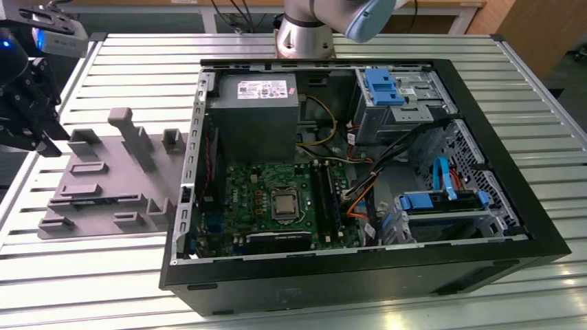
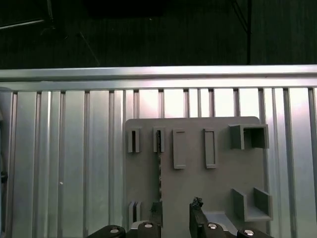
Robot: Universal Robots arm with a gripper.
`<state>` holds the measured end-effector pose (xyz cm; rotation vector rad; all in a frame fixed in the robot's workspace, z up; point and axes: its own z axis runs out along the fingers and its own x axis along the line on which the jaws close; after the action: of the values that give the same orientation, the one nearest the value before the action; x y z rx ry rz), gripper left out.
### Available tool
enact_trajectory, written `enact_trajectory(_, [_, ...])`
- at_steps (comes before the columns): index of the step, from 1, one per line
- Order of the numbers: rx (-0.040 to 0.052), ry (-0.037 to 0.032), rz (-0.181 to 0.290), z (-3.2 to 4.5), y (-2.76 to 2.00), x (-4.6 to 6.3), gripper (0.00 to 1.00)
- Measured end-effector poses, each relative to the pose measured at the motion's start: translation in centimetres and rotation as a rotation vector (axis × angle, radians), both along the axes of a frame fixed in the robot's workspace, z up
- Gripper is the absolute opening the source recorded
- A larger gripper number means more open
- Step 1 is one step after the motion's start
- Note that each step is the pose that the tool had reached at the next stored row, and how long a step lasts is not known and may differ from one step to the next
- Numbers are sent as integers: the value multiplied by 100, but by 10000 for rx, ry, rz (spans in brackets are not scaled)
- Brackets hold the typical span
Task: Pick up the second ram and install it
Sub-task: 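Pick up the second ram and move it above second insertion slot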
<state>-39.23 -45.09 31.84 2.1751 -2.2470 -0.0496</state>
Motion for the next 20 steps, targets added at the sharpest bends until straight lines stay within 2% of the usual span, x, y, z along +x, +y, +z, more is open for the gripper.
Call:
enact_trajectory(7, [22,1,-36,-113,-14,-9,36])
enact_trajectory(20, [22,1,-35,-123,-15,-9,36])
